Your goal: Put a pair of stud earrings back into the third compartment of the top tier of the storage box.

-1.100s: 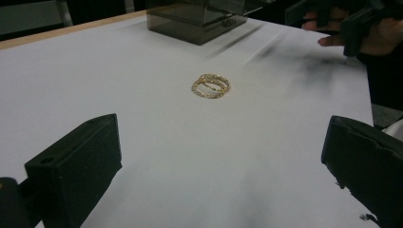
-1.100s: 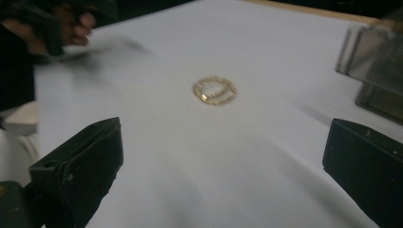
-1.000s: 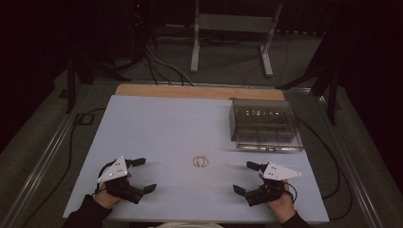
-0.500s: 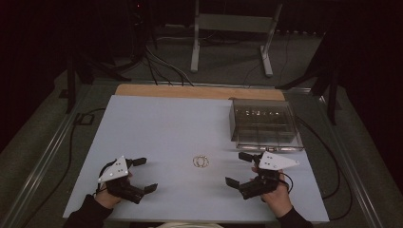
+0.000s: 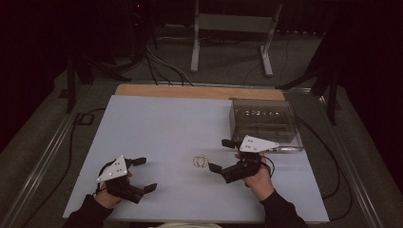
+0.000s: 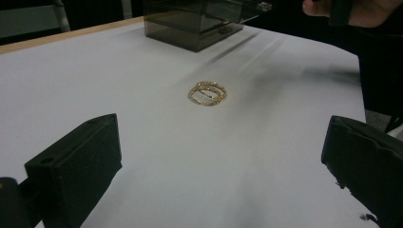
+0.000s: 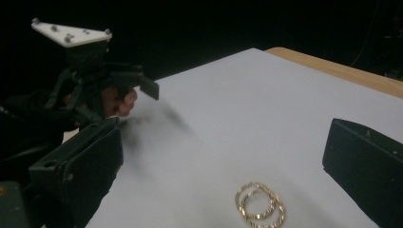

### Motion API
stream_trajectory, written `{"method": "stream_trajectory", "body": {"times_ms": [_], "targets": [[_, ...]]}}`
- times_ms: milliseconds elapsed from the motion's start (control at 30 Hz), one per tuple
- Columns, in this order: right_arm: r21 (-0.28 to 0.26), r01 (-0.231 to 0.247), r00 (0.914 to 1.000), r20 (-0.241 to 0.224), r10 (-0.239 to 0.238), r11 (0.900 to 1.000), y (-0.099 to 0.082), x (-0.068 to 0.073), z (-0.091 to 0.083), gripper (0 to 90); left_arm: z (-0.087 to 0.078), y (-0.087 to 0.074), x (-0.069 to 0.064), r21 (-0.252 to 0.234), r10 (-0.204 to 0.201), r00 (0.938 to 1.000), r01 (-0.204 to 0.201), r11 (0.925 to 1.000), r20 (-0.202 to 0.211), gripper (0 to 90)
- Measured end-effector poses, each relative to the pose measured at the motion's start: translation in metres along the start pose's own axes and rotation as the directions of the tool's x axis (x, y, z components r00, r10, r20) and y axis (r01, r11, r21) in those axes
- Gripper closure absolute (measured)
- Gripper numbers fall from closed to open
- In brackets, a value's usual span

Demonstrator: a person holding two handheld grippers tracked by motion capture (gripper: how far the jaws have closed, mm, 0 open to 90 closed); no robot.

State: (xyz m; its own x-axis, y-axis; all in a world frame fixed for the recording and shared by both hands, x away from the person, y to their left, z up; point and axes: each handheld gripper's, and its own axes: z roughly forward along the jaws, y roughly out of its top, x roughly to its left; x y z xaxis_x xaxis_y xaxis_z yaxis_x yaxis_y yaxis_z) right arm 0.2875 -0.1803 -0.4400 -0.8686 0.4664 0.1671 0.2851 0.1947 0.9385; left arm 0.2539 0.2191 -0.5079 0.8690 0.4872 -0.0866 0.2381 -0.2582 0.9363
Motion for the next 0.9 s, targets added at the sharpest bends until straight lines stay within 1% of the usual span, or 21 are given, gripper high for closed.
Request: {"method": "stream_trajectory", "body": {"times_ms": [100,133,167,200,233,267,300,333,433,500,533,567,600,633,733,767,800,833,900], "targets": [[0.009,-0.006,1.0,0.0,0.006,0.9999,0.002,-0.005,0.013,0.0,0.0,0.0,0.0,-0.002,-0.001,1.0,0.001,1.0,0.002,0.4],[0.009,-0.006,1.0,0.0,0.006,0.9999,0.002,-0.005,0.013,0.0,0.0,0.0,0.0,-0.002,-0.001,1.0,0.001,1.0,0.002,0.5],[0.019,-0.017,0.9999,0.0,0.017,0.9997,0.001,-0.007,0.021,0.0,0.0,0.0,0.0,-0.002,-0.001,1.0,0.001,1.0,0.002,0.5],[0.019,-0.017,0.9999,0.0,0.017,0.9997,0.001,-0.007,0.021,0.0,0.0,0.0,0.0,-0.002,-0.001,1.0,0.001,1.0,0.002,0.5],[0.035,-0.021,0.9998,-0.001,0.021,0.9992,0.0,-0.009,0.028,0.0,0.0,0.0,0.001,-0.002,-0.001,1.0,0.001,1.0,0.003,0.5],[0.035,-0.021,0.9998,-0.001,0.021,0.9992,0.0,-0.009,0.028,0.0,0.0,0.0,0.001,-0.002,-0.001,1.0,0.001,1.0,0.003,0.5],[0.045,-0.033,0.9994,-0.004,0.033,0.9985,-0.002,-0.011,0.035,0.0,-0.001,0.0,0.001,-0.006,-0.006,1.0,0.006,1.0,0.003,0.5],[0.05,-0.039,0.9992,-0.005,0.039,0.998,-0.003,-0.012,0.038,0.0,-0.001,0.0,0.001,-0.007,-0.007,1.0,0.007,1.0,0.003,0.5],[0.067,-0.052,0.9986,0.007,0.052,0.9963,-0.008,-0.015,0.048,0.0,-0.002,0.0,0.001,-0.008,-0.004,1.0,0.004,1.0,0.003,0.5],[0.086,-0.045,0.9989,0.019,0.043,0.9953,-0.011,-0.016,0.054,0.0,-0.002,0.0,0.002,-0.012,-0.009,0.9999,0.009,0.9999,0.007,0.5],[0.086,-0.045,0.9989,0.019,0.043,0.9953,-0.011,-0.016,0.054,0.0,-0.002,0.0,0.002,-0.012,-0.009,0.9999,0.009,0.9999,0.007,0.4],[0.114,-0.046,0.9987,0.026,0.043,0.9924,-0.015,-0.019,0.059,0.0,-0.002,0.0,0.002,-0.009,-0.009,0.9999,0.009,0.9999,0.007,0.4],[0.114,-0.046,0.9987,0.026,0.043,0.9924,-0.015,-0.019,0.059,0.0,-0.002,0.0,0.002,-0.009,-0.009,0.9999,0.009,0.9999,0.007,0.5],[0.141,-0.042,0.9986,0.037,0.037,0.9892,-0.02,-0.022,0.063,0.0,-0.002,0.0,0.002,-0.012,-0.009,0.9999,0.009,0.9999,0.008,0.4],[0.148,-0.056,0.9977,0.047,0.049,0.9874,-0.024,-0.024,0.065,1.6,-0.002,0.0,0.002,-0.014,-0.011,0.9999,0.011,0.9998,0.007,0.4],[0.156,-0.061,0.997,0.057,0.052,0.9859,-0.025,-0.025,0.066,5.3,-0.002,0.0,0.002,-0.011,-0.013,0.9999,0.013,0.9998,0.007,0.4],[0.167,-0.063,0.9957,0.078,0.05,0.9839,-0.027,-0.026,0.067,7.0,-0.001,-0.001,0.003,-0.01,-0.011,0.9999,0.011,0.9999,0.01,0.4],[0.173,-0.065,0.9944,0.093,0.05,0.9828,-0.029,-0.028,0.067,7.0,-0.001,0.0,0.003,-0.011,-0.013,0.9999,0.013,0.9999,0.011,0.5],[0.177,-0.076,0.9932,0.101,0.059,0.9812,-0.03,-0.03,0.067,6.4,0.0,-0.001,0.003,-0.009,-0.014,0.9998,0.014,0.9999,0.01,0.5]]}}
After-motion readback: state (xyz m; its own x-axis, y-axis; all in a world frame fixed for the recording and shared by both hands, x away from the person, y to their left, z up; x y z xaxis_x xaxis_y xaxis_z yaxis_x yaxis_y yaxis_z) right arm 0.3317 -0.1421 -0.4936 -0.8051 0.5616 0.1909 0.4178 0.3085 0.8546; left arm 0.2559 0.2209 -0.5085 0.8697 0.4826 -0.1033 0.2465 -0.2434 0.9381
